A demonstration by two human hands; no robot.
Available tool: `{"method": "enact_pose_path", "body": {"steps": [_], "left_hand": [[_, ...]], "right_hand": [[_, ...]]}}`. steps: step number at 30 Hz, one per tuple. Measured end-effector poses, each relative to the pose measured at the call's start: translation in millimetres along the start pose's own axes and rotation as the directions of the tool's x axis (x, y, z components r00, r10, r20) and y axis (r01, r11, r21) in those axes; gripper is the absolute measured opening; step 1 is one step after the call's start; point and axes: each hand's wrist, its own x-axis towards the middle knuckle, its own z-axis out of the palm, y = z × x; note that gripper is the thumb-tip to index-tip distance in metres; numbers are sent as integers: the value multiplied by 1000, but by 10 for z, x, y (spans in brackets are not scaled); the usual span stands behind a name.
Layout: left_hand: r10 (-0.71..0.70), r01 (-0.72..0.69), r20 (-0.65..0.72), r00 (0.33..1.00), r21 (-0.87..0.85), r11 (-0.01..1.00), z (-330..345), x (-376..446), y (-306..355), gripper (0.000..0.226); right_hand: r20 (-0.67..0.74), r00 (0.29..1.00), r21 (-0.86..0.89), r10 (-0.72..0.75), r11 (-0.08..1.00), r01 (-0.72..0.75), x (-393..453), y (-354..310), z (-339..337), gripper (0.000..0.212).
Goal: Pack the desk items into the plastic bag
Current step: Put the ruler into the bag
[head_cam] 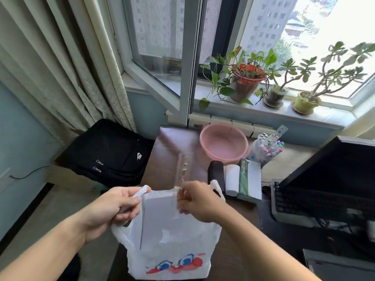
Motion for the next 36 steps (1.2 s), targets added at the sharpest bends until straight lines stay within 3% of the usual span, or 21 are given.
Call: {"method": "enact_pose_path", "body": {"steps": [4,7,10,16,19,21,22,24,26,27,30,33,36], "left_hand": [[8,-9,20,1000,15,1000,17,-21,-4,37],[11,-12,26,1000,25,1000,29,-31,-20,36],[19,-19,31,999,20,1000,58,-46,-29,37],[24,-25,32,999,39,999,106,-62,-22,37],[25,-27,37,999,50,998,108,-58,-13,37],[28,-31,41,999,61,998,108,-53,-4,37],[29,-32,40,999,67,997,107,-48,0,37],[27,-30,37,999,71,997,108,-34,5,37],[24,-27,37,999,66,997,112,-15,5,36],[24,-27,39,999,63,998,116,-5,7,36],[30,-33,53,998,53,998,133,19,33,35],[39,-41,53,998,42,998,148,40,72,40],[25,-27,45,999,48,998,140,72,91,44]], "right_hand": [[130,988,-435,81,900,-17,-54,162,303,13],[191,970,-578,147,816,-9,-121,133,399,11],[221,960,-604,171,797,-3,-98,147,491,28],[204,974,-532,97,846,27,-78,153,493,12],[52,995,-371,-84,923,98,-113,134,259,16],[-183,969,-180,-165,975,132,-179,149,-27,17],[-342,925,-72,-165,986,149,-205,181,-191,15],[-647,761,89,-58,985,150,-207,328,-497,10],[-761,631,207,151,978,16,-100,602,-714,7],[-736,625,263,260,961,-89,-23,760,-779,9],[-536,696,316,478,878,-359,265,1253,-751,28],[-367,729,226,578,816,-533,505,1545,-550,62],[-315,715,163,624,777,-608,718,1656,-361,71]]}}
